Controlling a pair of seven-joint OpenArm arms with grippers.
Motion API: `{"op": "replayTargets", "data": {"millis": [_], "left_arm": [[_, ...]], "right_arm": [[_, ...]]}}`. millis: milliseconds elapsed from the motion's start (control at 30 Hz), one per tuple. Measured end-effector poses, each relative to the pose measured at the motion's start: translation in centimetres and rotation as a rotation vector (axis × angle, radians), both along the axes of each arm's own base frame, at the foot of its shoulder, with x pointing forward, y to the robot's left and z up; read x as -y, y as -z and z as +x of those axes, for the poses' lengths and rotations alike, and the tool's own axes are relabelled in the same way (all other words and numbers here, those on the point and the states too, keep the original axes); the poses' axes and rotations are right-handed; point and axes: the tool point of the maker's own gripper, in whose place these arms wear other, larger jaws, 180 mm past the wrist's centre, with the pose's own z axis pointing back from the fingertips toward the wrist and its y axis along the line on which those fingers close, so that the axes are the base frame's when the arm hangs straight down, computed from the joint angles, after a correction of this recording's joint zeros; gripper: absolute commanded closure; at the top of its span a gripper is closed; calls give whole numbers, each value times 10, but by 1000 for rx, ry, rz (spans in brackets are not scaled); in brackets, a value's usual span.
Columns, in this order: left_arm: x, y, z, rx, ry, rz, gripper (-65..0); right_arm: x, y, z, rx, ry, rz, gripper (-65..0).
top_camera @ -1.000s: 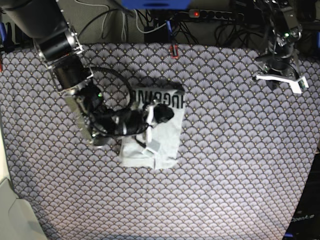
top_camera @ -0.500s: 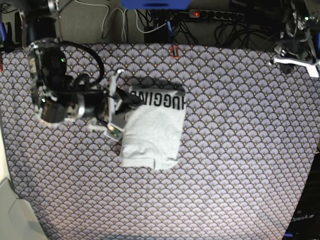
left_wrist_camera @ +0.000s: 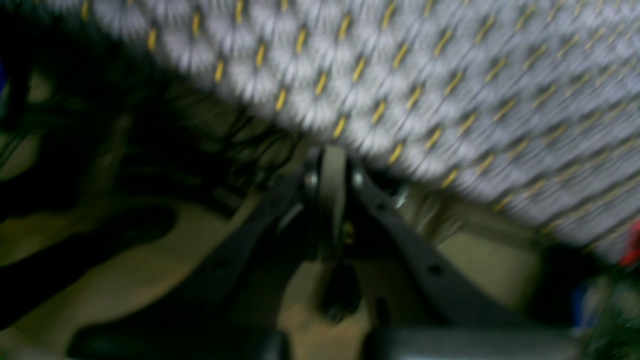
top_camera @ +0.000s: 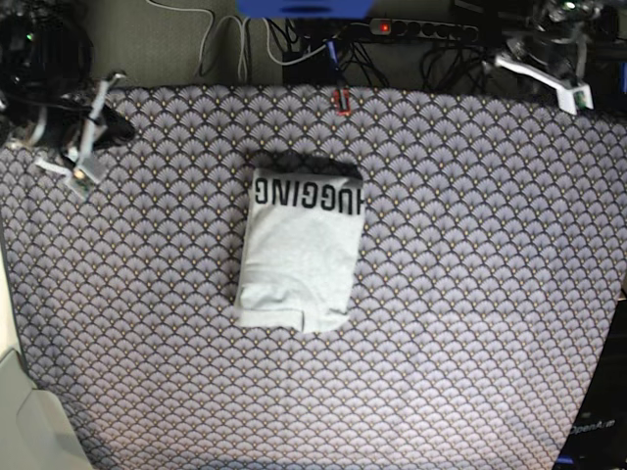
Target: Fold the T-shirt properly
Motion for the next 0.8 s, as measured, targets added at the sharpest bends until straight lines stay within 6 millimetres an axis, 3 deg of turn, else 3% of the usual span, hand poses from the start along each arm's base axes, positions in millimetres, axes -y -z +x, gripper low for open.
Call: {"op": "replayTargets", "data": {"millis": [133, 333, 567, 633, 733, 800], "left_arm": [[31, 14, -10, -59, 140, 46, -3], [41, 22, -21, -99, 174, 51, -3], [29, 47, -53, -210, 160, 63, -3], [25, 58, -62, -241, 149, 66, -3], [17, 93, -89, -354, 127, 59, -3], [14, 115, -95, -377, 138, 79, -3]], "right_arm": [[25, -1, -29, -18, 47, -12, 0], [66, 3, -71, -54, 143, -110, 0], [107, 46, -136, -195, 224, -434, 0], [113, 57, -147, -202, 248, -474, 0], [119, 88, -168, -240, 311, -482, 0], [119, 119, -179, -279, 359, -444, 0]]}}
